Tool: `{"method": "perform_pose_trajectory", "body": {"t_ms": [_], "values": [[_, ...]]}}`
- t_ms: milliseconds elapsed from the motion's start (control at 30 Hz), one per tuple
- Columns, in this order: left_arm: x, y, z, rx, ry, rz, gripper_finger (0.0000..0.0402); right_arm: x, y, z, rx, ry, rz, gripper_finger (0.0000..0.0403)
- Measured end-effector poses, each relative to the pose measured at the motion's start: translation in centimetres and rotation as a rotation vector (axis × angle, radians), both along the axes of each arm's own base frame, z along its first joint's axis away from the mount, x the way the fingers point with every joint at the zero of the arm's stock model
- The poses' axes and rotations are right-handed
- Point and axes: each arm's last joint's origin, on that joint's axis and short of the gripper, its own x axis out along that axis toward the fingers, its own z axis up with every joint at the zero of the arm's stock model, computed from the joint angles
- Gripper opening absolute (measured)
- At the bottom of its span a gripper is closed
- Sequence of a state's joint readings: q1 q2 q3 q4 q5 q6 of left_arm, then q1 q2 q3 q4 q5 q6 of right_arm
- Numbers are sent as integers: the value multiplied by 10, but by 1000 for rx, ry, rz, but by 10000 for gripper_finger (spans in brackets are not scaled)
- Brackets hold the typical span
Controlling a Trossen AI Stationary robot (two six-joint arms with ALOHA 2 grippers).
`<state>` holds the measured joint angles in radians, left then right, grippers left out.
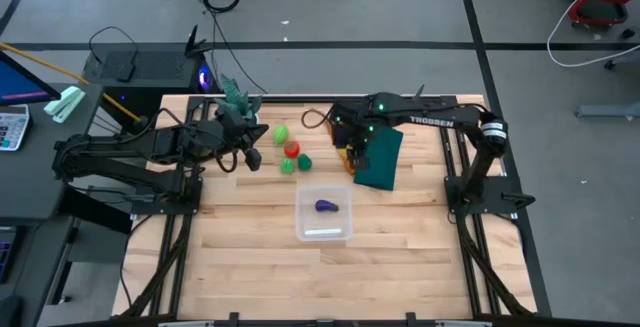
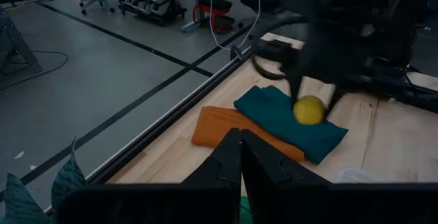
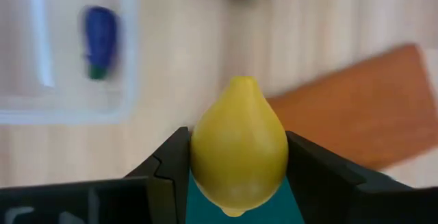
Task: Pick and placing Produce into tupperware
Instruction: Put the yellow lemon into the transparent container
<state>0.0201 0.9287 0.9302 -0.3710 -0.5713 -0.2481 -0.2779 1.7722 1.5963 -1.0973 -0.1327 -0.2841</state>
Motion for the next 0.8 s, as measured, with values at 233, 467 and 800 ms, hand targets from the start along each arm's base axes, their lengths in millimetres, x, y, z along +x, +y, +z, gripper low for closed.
{"method": "perform_pose_trajectory", "body": {"t_ms": [233, 467, 800], "values": [[0, 0, 0, 0, 0, 0, 21, 10, 45, 1, 54, -1, 16, 153], [0, 0, 0, -2, -1, 1, 19, 13, 89, 1, 116, 14, 11, 154], [1, -1, 0, -18, 0, -43, 17, 17, 144, 4, 186, -36, -34, 154]]}}
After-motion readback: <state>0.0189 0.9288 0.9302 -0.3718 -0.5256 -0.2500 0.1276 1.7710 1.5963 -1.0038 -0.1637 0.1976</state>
